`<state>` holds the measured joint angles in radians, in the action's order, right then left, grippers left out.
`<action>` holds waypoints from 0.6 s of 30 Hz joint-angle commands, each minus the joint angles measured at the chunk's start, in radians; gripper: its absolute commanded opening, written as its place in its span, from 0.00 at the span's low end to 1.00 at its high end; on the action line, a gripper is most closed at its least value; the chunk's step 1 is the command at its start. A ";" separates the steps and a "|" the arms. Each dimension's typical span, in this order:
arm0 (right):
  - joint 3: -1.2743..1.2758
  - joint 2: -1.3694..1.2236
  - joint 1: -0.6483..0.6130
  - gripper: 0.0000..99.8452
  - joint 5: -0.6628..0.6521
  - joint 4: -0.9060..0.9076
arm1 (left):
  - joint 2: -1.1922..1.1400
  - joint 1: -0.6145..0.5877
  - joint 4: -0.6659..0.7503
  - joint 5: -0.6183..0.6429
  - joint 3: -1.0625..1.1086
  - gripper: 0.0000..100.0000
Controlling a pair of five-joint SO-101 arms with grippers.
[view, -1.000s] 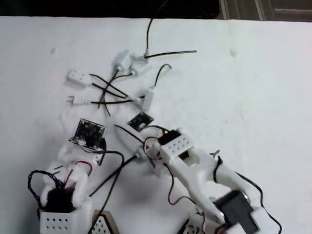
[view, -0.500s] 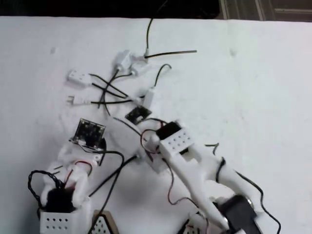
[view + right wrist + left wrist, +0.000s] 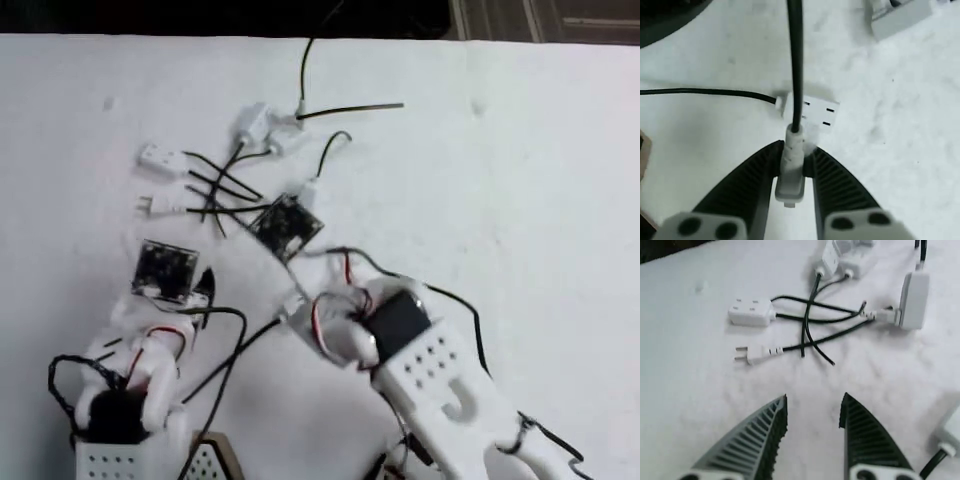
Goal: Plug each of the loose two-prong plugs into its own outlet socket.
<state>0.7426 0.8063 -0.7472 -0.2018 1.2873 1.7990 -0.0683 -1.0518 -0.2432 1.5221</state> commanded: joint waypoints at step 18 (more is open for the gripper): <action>0.000 0.415 -0.148 0.02 0.084 0.039 | 0.012 0.417 -0.140 0.322 -0.463 0.18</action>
<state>0.7426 1.1699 -0.8915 -0.1266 1.3257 1.8128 0.2248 -1.1607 0.0591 1.1293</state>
